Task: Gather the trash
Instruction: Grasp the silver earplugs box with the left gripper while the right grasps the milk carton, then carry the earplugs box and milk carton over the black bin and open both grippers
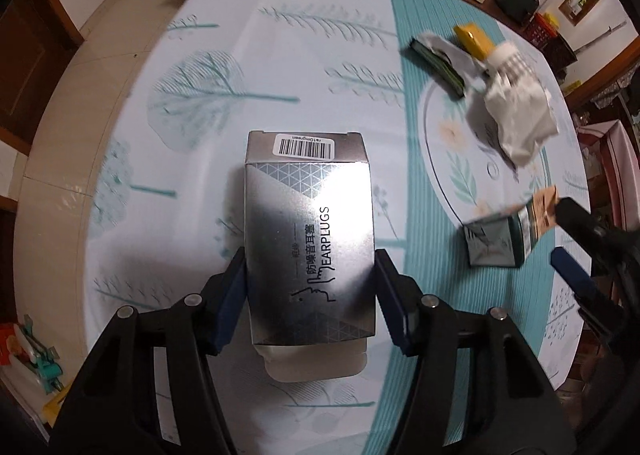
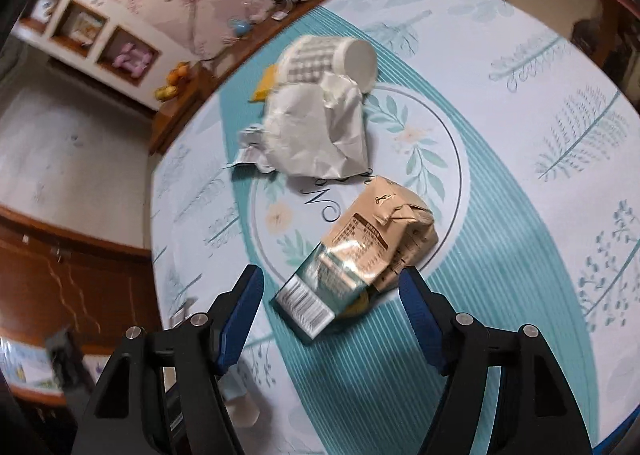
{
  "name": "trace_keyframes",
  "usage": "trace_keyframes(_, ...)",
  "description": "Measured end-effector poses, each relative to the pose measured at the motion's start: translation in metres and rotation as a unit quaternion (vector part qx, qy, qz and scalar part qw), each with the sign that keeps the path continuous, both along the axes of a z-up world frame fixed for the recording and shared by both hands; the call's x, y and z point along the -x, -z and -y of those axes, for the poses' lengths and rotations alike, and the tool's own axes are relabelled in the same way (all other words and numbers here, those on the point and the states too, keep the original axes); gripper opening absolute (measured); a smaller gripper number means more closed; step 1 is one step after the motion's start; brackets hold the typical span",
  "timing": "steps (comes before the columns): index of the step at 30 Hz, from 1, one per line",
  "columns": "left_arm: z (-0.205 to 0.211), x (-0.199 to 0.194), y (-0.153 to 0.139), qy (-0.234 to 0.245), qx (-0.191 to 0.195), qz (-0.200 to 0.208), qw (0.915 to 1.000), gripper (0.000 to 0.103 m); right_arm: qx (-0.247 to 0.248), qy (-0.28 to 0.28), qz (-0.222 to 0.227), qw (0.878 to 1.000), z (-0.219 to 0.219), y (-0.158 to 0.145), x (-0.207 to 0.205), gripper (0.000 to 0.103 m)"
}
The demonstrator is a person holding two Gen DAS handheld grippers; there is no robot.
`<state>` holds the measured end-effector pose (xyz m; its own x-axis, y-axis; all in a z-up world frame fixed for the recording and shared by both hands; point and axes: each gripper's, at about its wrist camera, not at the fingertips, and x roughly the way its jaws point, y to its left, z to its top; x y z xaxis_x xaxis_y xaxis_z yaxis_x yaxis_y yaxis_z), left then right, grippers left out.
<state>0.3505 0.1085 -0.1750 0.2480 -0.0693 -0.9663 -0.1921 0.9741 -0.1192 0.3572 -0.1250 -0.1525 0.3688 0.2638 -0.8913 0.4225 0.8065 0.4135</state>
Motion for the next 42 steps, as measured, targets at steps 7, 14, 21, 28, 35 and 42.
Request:
trace_keyframes(7, -0.026, -0.008, -0.008, -0.002, 0.007, 0.014, 0.9999, 0.057, -0.011, 0.001, -0.025, 1.0, -0.013, 0.024, -0.014, 0.067)
trace_keyframes(14, -0.027, -0.005, -0.013, 0.006, 0.005, 0.022, 0.9997, 0.057, -0.02, -0.013, -0.014, 1.0, -0.017, 0.023, 0.0, 0.053)
trace_keyframes(21, -0.015, 0.012, -0.024, 0.008, 0.001, 0.03, 0.9995, 0.057, -0.035, -0.046, 0.013, 0.998, -0.006, 0.005, 0.029, 0.033)
trace_keyframes(28, 0.005, 0.039, -0.05, 0.018, 0.0, 0.045, 0.9988, 0.057, -0.037, -0.065, 0.041, 0.996, 0.015, -0.029, 0.064, 0.033)
trace_keyframes(35, 0.03, 0.084, -0.09, 0.023, -0.011, 0.081, 0.9964, 0.057, -0.045, -0.101, 0.08, 0.991, 0.042, -0.07, 0.114, 0.033)
trace_keyframes(42, 0.055, 0.145, -0.132, 0.011, -0.012, 0.116, 0.9931, 0.057, -0.041, -0.141, 0.116, 0.982, 0.073, -0.113, 0.177, 0.033)
